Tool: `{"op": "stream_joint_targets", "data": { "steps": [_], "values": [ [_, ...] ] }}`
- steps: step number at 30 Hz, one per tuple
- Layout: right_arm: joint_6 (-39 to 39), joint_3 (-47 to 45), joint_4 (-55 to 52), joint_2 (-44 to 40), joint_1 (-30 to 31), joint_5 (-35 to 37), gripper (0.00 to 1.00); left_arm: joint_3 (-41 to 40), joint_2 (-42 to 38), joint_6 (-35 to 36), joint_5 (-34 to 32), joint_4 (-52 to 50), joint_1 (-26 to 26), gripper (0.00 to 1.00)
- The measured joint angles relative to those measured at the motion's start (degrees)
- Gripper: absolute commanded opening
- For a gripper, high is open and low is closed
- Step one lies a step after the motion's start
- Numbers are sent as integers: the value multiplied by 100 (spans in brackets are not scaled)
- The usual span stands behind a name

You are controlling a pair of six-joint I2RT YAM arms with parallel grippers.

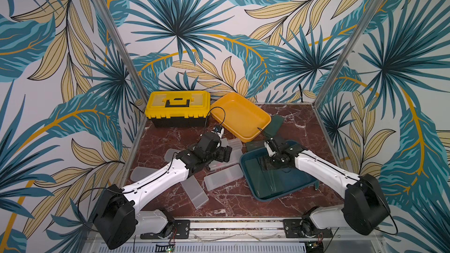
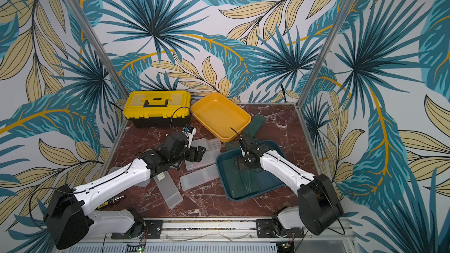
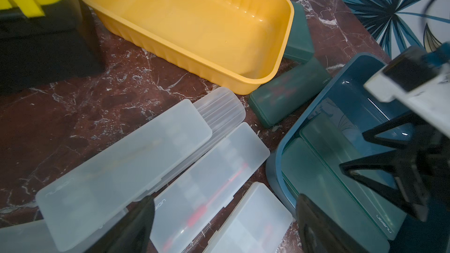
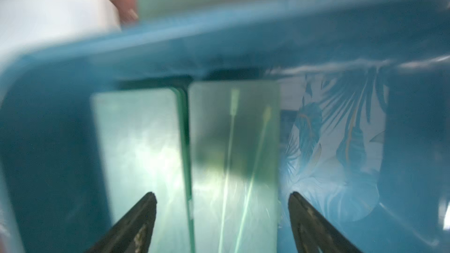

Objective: Place the pencil cases by color into the storage box
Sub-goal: Place the pencil case at the storage box.

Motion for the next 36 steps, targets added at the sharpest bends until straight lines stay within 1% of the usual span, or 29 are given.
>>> {"op": "stream_joint_targets", "data": {
  "steps": [2,5,7,9,12,15,21,25,30,36],
  "values": [
    [103,291,17,-476,0,142,88,0,2,37,90,-2,0,96],
    [275,656,138,-866,-13,476,89,0,9,109,236,20,0,96],
    [428,892,240,-859,-87,730,89,0,28,179,302,127,-2,96],
    [566,1088,365,-675,-232,925,90,0,50,258,356,247,-2,96],
    [793,1460,496,-179,-570,1054,90,0,105,428,446,463,-4,97],
    [1008,2017,605,472,-973,1029,91,4,188,664,507,675,-11,97],
    [1563,3154,730,1757,-1725,654,91,155,551,1187,581,942,-83,96],
    [1971,3679,791,2479,-2175,420,91,363,822,1550,728,1069,-101,97],
    [2326,4409,769,3303,-2450,315,91,549,1064,2041,1073,1285,-105,97],
    [2461,5453,595,4247,-2518,157,91,675,1386,2638,1661,1478,-116,97]
  ]
}}
